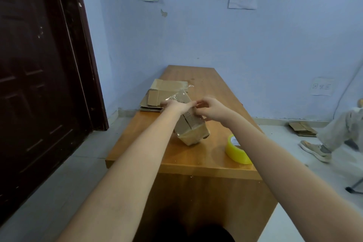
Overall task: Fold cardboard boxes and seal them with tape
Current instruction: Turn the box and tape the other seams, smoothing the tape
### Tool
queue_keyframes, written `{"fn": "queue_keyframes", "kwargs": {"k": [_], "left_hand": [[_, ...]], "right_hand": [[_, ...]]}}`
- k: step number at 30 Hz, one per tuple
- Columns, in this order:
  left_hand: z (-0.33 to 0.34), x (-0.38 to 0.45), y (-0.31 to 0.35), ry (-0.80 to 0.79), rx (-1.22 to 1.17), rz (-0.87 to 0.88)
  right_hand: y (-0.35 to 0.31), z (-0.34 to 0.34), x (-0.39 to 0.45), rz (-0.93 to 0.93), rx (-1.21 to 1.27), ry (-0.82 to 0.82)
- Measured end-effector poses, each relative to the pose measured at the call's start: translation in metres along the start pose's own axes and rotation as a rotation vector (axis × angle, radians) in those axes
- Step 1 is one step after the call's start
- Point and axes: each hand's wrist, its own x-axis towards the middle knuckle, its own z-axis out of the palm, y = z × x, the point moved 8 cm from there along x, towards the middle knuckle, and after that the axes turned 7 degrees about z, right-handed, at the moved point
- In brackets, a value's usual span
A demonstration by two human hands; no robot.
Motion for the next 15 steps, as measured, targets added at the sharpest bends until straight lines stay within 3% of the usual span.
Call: {"fn": "queue_keyframes", "kwargs": {"k": [2,6,8,10,15], "left_hand": [[-0.002,0.002,-0.002,0.004,-0.039,-0.024],[-0.006,-0.003,0.0,0.006,-0.275,-0.033],[-0.007,-0.003,-0.001,0.014,-0.428,-0.037],[-0.002,-0.006,-0.002,-0.02,-0.499,-0.044],[0.007,-0.009,-0.004,-0.015,-0.533,-0.052]], "right_hand": [[0.009,-0.005,0.001,0.054,0.145,-0.017],[0.033,-0.018,0.001,0.313,0.202,0.118],[0.046,-0.016,-0.001,0.479,0.186,0.055],[0.051,-0.006,-0.003,0.595,0.336,-0.073],[0.043,0.016,0.001,0.586,0.606,-0.183]]}}
